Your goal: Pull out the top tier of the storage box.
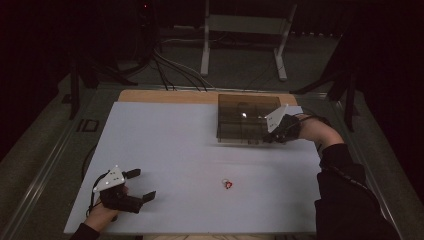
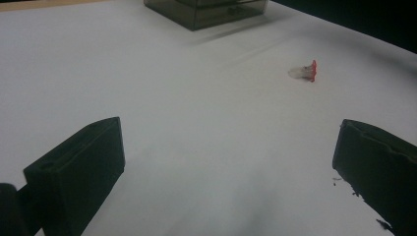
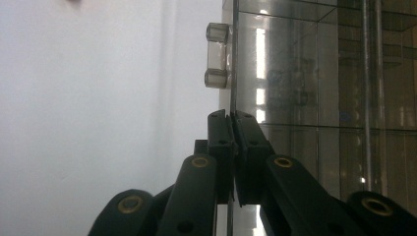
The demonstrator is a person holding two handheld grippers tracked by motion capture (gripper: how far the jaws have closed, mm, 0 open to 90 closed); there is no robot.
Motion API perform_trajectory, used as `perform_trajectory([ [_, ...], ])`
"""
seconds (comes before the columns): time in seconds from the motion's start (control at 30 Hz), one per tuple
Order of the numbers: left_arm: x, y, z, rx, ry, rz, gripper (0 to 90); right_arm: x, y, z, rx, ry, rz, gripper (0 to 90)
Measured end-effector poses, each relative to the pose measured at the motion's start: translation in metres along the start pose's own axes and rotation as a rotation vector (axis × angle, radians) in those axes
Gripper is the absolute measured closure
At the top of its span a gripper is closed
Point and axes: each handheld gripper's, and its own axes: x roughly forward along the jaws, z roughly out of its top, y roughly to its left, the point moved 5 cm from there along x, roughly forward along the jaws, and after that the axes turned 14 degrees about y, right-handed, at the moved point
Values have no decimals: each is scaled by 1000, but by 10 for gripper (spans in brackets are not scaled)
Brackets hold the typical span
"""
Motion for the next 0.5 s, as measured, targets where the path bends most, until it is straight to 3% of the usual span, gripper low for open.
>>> perform_trajectory([
  [0.5,1,0,0,1,2,-2,0,2,5,-2,19,-16,-5,875],
])
